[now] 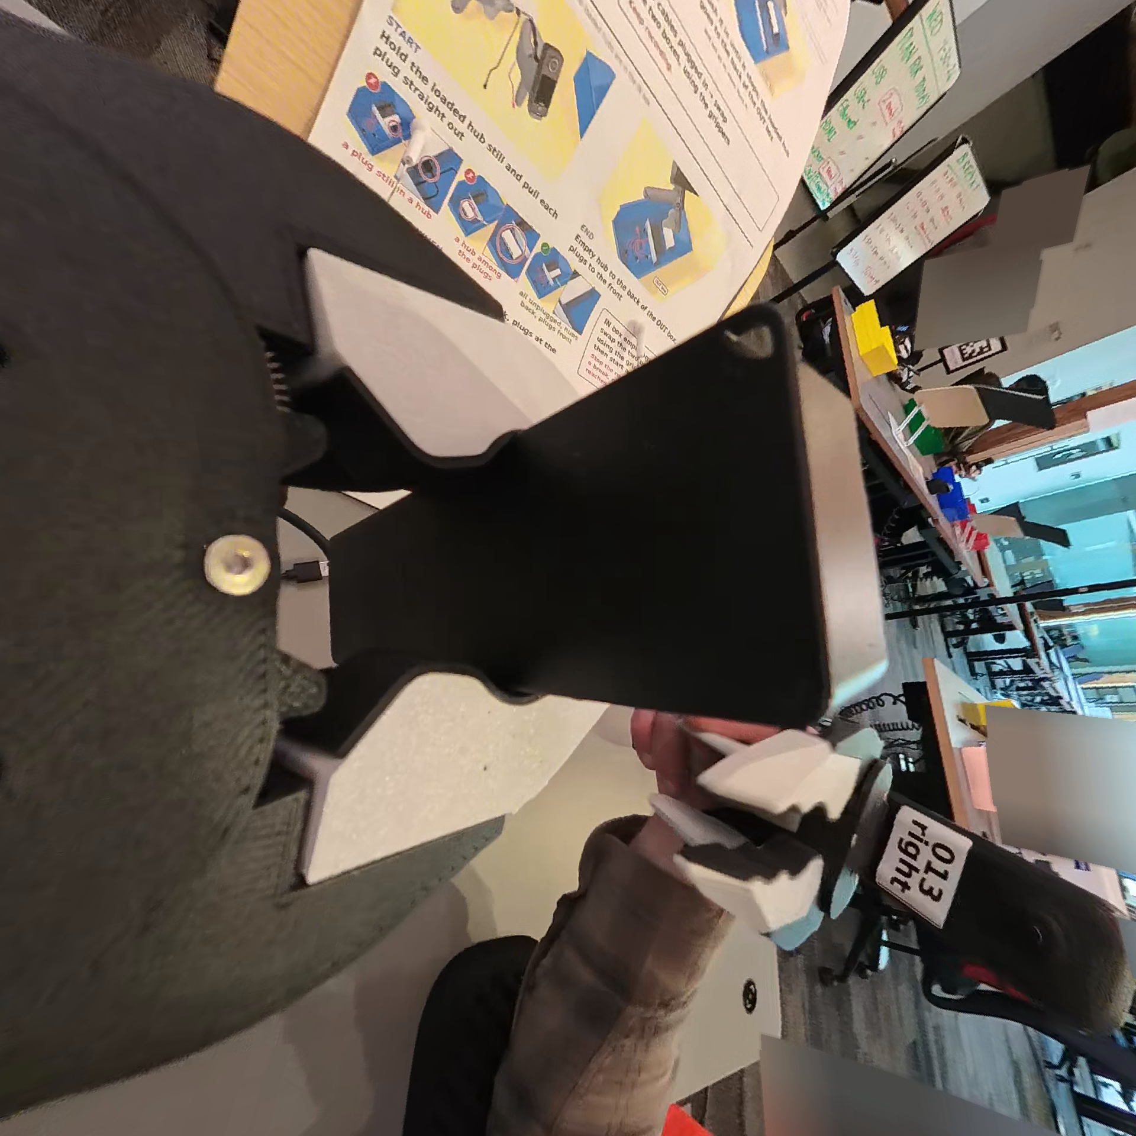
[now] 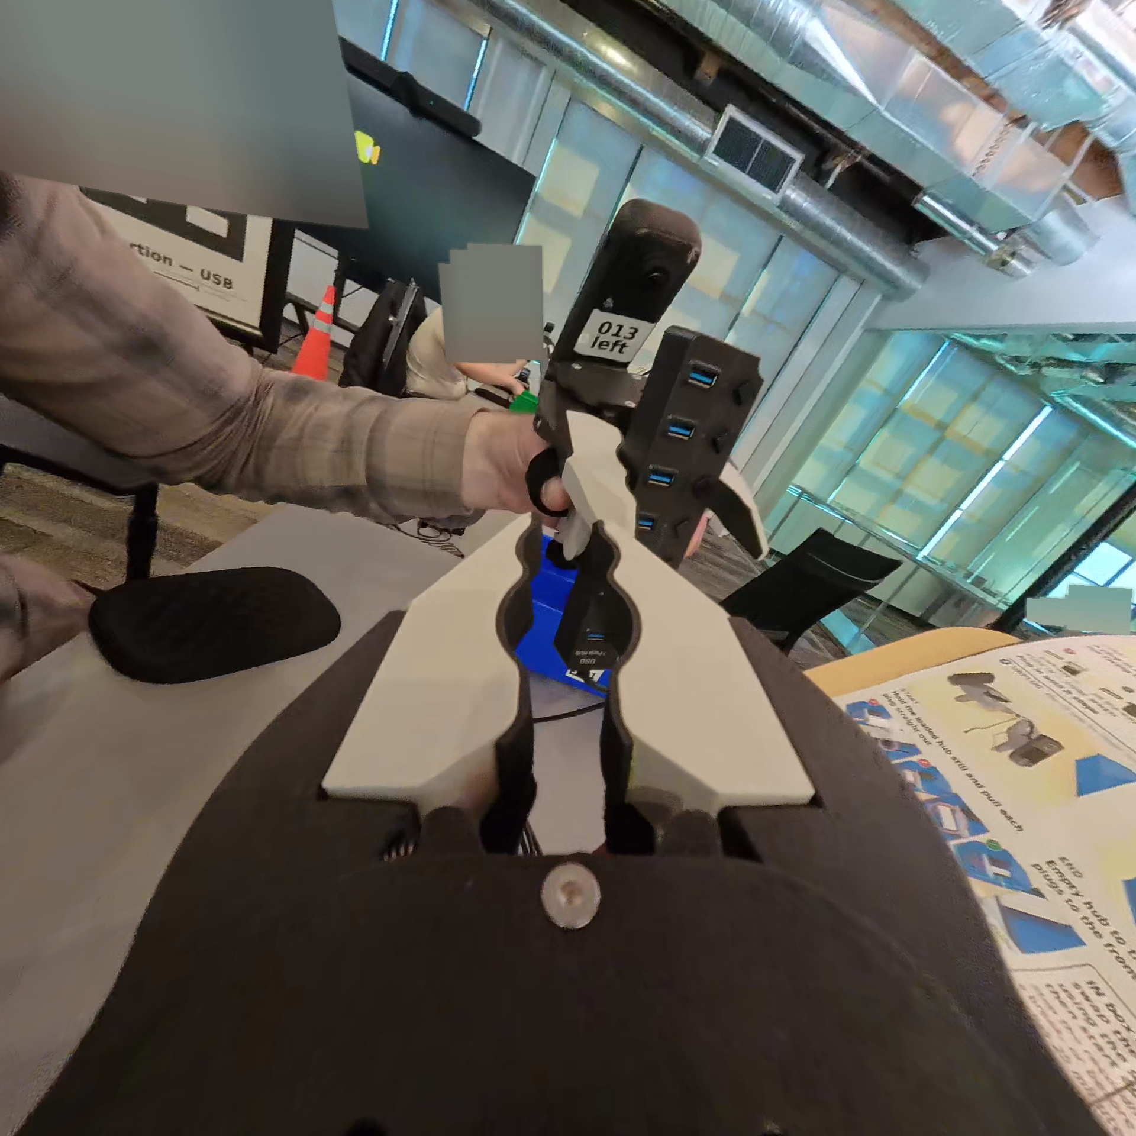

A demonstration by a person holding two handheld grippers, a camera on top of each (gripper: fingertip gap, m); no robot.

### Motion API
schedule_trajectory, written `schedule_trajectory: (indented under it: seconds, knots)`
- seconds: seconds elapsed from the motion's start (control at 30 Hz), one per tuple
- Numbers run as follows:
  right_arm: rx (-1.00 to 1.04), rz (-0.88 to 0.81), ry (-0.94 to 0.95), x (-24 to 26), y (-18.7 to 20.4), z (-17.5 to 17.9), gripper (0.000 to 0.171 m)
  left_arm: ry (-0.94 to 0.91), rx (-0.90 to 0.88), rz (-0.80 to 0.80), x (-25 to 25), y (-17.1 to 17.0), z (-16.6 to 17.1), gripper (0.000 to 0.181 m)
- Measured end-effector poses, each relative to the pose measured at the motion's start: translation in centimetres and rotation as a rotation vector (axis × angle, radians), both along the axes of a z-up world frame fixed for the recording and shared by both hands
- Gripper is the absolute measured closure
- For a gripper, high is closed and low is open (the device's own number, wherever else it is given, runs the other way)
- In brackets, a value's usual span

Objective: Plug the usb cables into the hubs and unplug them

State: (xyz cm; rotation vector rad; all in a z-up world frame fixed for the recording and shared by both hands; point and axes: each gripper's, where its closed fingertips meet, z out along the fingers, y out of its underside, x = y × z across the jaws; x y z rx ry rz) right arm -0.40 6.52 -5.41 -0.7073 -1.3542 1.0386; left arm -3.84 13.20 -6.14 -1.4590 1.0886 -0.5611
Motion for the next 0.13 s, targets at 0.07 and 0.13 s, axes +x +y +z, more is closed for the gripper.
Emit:
schedule_trajectory:
  seconds: [0.07, 0.13]
  knots:
    - [-0.005, 0.056, -0.039, 0.2, -0.7, -0.7, 0.166, -0.003, 0.001, -0.003, 0.1, 0.0, 0.2, 0.115]
    - [-0.016, 0.11, -0.123, 0.5, -1.2, -2.2, 0.168, -0.025, -0.007, -0.003, 0.0, -0.1, 0.7, 0.115]
